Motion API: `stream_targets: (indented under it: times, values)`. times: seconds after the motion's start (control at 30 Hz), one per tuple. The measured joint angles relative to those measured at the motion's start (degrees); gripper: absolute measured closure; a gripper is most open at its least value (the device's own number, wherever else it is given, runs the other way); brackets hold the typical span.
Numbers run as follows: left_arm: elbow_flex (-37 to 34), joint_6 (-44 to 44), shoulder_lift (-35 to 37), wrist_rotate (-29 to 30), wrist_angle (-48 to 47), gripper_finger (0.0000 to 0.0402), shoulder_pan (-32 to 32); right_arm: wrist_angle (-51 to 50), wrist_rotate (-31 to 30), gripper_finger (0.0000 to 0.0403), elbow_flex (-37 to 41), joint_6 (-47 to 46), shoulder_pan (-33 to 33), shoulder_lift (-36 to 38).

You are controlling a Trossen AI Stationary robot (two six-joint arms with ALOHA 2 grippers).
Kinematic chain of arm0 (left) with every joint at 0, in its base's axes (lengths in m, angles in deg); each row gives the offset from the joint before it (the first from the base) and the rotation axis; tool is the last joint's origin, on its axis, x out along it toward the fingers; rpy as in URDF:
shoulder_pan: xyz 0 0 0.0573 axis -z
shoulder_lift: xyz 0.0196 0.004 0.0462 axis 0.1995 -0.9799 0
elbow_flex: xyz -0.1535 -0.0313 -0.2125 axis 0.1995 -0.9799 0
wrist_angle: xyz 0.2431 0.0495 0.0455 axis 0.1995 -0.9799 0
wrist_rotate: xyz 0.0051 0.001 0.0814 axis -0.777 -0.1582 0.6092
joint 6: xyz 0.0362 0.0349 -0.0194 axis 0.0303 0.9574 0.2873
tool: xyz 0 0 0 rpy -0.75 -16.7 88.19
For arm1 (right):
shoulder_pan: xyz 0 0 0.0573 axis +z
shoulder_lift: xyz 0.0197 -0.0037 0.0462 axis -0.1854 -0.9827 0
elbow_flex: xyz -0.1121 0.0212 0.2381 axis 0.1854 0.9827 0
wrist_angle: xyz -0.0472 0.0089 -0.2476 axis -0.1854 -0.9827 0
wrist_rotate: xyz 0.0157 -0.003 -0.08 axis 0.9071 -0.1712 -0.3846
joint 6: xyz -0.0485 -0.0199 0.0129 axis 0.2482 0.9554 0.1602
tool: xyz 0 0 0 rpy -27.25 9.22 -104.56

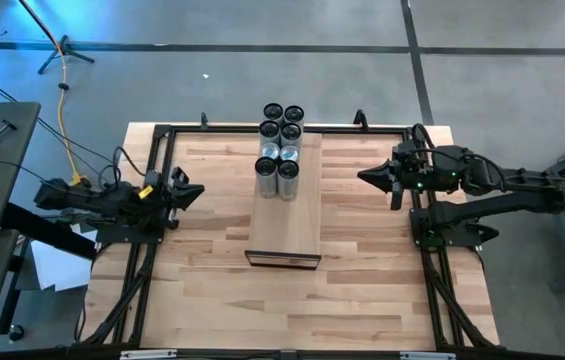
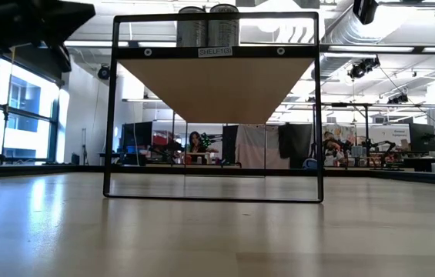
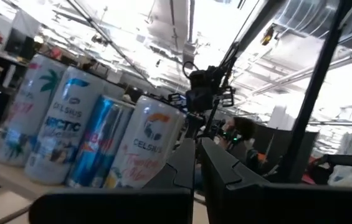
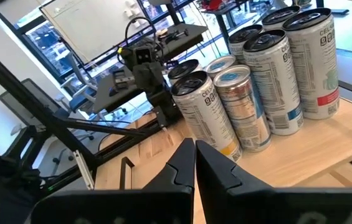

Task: Place canned beverage on shelf
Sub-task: Return to Home Position

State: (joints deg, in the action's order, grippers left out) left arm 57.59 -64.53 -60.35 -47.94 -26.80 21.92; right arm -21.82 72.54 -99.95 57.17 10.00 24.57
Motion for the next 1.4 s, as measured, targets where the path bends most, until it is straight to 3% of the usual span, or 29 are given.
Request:
stream_targets:
  times: [0.73,0.9,1.03,1.17,1.4]
  values:
    - [0.0,-4.9,0.1,-1.9,2.1,0.0401,0.1,-2.3,1.6,0.0403,0.7,4.6,1.5,1.0]
    - [0.0,-6.1,0.1,-1.9,2.0,0.0401,0.1,-1.0,0.2,0.0403,8.6,2.7,4.9,7.2]
    - [0.0,-6.1,0.1,-1.9,2.0,0.0401,0.1,8.1,-2.3,0.0403,19.4,1.5,7.3,15.8]
    - [0.0,-6.1,0.1,-1.8,2.0,0.0401,0.1,19.6,-3.6,0.0403,28.6,4.3,6.7,22.8]
    - [0.0,-6.1,0.1,-1.8,1.9,0.0401,0.1,23.0,-3.2,0.0403,37.7,6.8,5.2,32.9]
